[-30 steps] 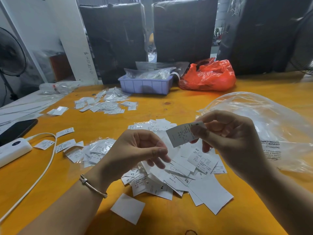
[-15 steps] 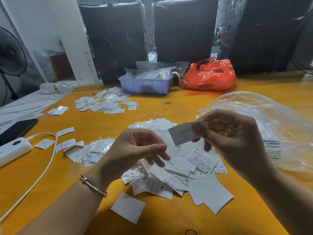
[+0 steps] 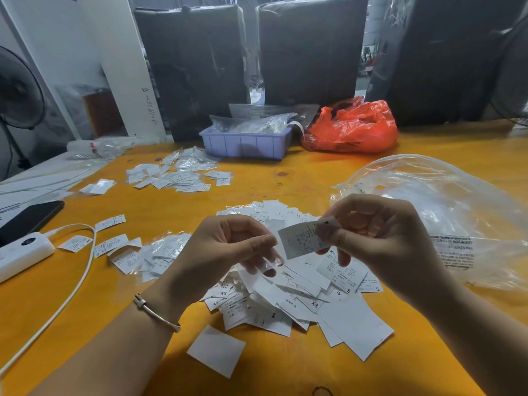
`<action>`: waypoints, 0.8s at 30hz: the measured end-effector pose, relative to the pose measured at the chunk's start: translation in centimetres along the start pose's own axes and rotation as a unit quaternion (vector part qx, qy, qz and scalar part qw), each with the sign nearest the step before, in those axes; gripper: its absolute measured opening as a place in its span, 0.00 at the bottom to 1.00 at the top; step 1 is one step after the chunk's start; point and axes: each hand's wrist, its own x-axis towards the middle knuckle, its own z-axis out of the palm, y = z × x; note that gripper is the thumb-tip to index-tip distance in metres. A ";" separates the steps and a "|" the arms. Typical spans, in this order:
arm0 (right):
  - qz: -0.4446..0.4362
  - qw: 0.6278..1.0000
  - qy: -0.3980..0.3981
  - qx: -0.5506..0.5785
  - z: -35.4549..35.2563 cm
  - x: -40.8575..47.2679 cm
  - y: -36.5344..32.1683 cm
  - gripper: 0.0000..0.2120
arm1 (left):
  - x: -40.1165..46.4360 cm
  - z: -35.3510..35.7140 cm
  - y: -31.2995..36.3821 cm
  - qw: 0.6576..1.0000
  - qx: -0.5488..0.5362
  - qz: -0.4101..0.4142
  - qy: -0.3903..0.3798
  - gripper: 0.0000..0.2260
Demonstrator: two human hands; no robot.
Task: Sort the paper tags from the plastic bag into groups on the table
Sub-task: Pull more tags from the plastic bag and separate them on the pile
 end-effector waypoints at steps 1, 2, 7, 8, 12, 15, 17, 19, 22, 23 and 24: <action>0.004 1.000 -0.007 0.004 0.0 0.0 0.1 0.07 | 0.0 0.0 0.0 1.000 -0.003 0.001 0.000 0.04; 0.005 1.000 -0.009 0.005 0.0 0.0 0.1 0.07 | 0.0 0.0 0.0 1.000 -0.005 0.001 -0.004 0.04; 0.024 0.998 0.008 0.051 -0.2 0.2 0.2 0.07 | 0.1 -0.1 0.0 0.999 0.000 -0.011 -0.037 0.05; 0.031 0.998 0.011 0.050 -0.3 0.2 0.3 0.05 | 0.1 0.0 -0.1 0.999 -0.001 -0.011 -0.038 0.04; 0.045 0.998 -0.003 0.034 -0.2 0.2 0.5 0.01 | 0.2 -0.1 -0.2 0.999 -0.006 -0.007 -0.036 0.02; 0.052 0.997 -0.032 0.044 0.0 0.1 0.4 0.03 | 0.2 0.0 -0.3 0.999 -0.009 -0.010 -0.037 0.02; 0.060 0.996 -0.048 0.050 0.1 0.1 0.4 0.06 | 0.2 0.0 -0.3 0.999 -0.010 -0.015 -0.036 0.03; 0.075 0.993 -0.054 0.068 0.1 0.1 0.4 0.09 | 0.2 0.0 -0.3 0.999 -0.013 -0.017 -0.032 0.05; 0.096 0.991 -0.060 0.077 -0.3 0.2 0.5 0.07 | 0.3 -0.1 -0.4 0.999 -0.018 -0.016 -0.032 0.04; 0.101 0.990 -0.062 0.076 -0.4 0.2 0.6 0.06 | 0.3 -0.1 -0.4 0.999 -0.020 -0.016 -0.033 0.04; 0.105 0.989 -0.062 0.078 -0.5 0.3 0.6 0.05 | 0.3 0.0 -0.3 0.999 -0.021 -0.018 -0.035 0.04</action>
